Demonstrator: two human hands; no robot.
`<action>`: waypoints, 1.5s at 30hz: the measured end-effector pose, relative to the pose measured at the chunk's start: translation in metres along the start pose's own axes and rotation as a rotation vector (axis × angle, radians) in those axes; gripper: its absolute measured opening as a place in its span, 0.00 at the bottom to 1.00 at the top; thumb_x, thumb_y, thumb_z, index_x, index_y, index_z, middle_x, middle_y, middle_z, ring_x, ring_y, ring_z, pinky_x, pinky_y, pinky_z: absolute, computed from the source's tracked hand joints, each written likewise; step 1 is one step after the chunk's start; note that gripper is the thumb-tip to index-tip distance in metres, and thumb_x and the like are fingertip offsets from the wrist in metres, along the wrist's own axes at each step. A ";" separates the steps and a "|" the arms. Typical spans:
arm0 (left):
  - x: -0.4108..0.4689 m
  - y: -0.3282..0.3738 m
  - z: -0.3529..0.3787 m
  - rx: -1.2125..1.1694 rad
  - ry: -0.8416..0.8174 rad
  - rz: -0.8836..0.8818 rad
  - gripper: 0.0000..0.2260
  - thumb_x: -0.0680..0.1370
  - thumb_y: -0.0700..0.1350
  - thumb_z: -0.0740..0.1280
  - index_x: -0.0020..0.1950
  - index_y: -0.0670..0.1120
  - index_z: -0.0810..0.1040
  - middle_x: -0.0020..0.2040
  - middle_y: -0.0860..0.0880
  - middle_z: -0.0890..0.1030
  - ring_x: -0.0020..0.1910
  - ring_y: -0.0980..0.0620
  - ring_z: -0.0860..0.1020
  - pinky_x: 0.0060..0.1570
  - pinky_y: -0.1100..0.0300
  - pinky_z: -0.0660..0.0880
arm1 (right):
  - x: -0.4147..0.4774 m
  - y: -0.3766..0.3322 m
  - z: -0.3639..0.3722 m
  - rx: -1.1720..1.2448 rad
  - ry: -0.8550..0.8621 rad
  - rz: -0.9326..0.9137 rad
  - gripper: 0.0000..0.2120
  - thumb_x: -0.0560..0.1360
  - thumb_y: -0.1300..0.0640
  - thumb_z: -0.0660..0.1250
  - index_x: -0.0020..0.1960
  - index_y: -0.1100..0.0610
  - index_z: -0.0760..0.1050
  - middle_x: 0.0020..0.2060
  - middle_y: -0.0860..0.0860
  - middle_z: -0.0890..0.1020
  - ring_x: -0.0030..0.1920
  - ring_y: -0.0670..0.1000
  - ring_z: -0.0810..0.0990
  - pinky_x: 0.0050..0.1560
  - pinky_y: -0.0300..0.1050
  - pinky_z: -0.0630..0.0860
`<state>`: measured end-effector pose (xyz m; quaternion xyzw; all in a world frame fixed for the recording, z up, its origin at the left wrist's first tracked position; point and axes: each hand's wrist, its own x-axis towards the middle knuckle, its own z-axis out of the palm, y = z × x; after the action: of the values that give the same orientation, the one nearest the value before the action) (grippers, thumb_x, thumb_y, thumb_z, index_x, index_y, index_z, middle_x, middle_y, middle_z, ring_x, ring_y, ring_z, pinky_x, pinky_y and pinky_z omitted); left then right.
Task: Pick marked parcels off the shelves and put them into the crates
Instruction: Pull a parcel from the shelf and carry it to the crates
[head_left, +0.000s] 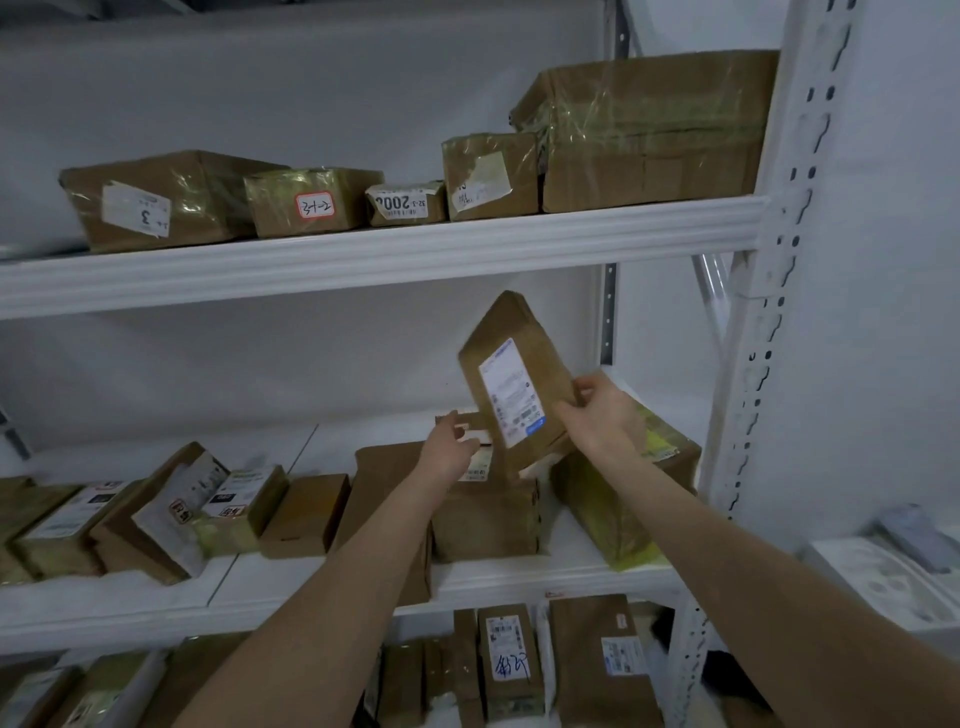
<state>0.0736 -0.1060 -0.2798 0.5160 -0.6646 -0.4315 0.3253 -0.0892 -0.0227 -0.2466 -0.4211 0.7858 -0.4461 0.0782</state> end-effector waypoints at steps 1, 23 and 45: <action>0.000 0.000 0.003 0.140 -0.007 0.027 0.24 0.81 0.40 0.62 0.76 0.43 0.60 0.72 0.43 0.69 0.67 0.43 0.71 0.63 0.52 0.72 | 0.001 0.001 -0.005 -0.094 0.049 -0.031 0.17 0.75 0.45 0.67 0.61 0.49 0.71 0.49 0.49 0.80 0.43 0.51 0.78 0.44 0.45 0.77; 0.021 -0.056 0.043 0.988 -0.178 0.315 0.25 0.78 0.44 0.60 0.74 0.60 0.63 0.75 0.50 0.63 0.73 0.46 0.61 0.69 0.38 0.59 | 0.007 0.030 0.066 -0.900 -0.243 -0.128 0.24 0.76 0.59 0.65 0.69 0.52 0.62 0.61 0.58 0.65 0.47 0.56 0.73 0.38 0.47 0.70; 0.035 -0.087 -0.006 0.242 -0.270 0.006 0.32 0.75 0.47 0.71 0.76 0.49 0.62 0.75 0.48 0.65 0.72 0.47 0.64 0.70 0.54 0.63 | 0.001 0.041 0.104 -0.828 -0.540 -0.410 0.28 0.77 0.45 0.64 0.75 0.44 0.59 0.71 0.52 0.66 0.71 0.54 0.65 0.75 0.55 0.54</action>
<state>0.1051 -0.1493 -0.3573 0.4867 -0.7509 -0.4128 0.1698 -0.0627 -0.0790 -0.3394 -0.6615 0.7495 0.0191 0.0161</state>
